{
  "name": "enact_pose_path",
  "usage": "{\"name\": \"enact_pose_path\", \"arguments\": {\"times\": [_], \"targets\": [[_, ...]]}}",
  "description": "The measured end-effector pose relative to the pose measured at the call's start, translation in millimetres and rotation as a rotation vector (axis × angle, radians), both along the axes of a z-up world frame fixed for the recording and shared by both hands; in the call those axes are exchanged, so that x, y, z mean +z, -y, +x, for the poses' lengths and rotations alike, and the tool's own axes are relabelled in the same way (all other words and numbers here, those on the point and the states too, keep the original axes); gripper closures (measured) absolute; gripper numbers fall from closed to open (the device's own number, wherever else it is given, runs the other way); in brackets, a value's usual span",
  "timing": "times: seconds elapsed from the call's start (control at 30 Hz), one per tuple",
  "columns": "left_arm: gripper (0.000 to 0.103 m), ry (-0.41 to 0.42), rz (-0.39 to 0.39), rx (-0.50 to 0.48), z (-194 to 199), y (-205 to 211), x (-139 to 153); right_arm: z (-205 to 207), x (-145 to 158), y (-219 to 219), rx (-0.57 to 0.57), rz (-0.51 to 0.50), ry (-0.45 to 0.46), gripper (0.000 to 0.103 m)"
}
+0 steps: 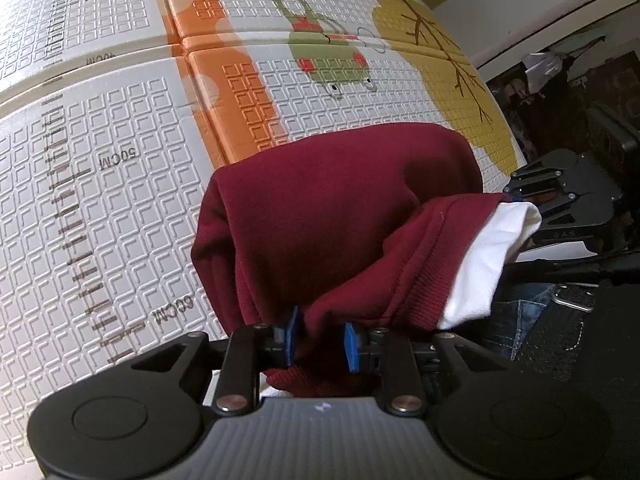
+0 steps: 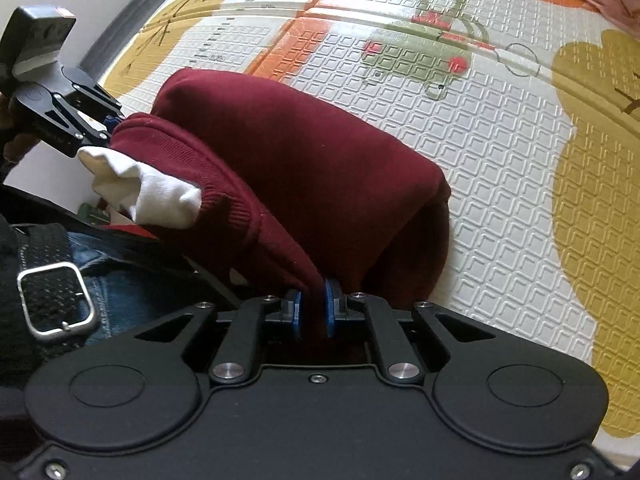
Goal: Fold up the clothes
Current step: 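Lift the folded sweatshirt with both grippers and carry it off the mat, then hold the folded maroon sweatshirt with both grippers and lower it onto the mat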
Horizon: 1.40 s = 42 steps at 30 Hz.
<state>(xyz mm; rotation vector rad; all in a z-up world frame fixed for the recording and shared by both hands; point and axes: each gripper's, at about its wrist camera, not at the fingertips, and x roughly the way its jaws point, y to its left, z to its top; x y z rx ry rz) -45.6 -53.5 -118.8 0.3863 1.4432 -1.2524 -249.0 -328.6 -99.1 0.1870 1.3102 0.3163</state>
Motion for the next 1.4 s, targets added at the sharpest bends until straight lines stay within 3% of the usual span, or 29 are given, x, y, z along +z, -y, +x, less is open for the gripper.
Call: {"name": "enact_pose_path", "arguments": {"times": [0.7,1.4], "targets": [[0.076,0.114,0.061,0.013,-5,21,-7,11,-10,-5,-0.069,-0.065,0.009,0.094],[0.077,0.221,0.092,0.155,47,70,-3,76,-18,24,-0.117,-0.145,0.130,0.094]]}}
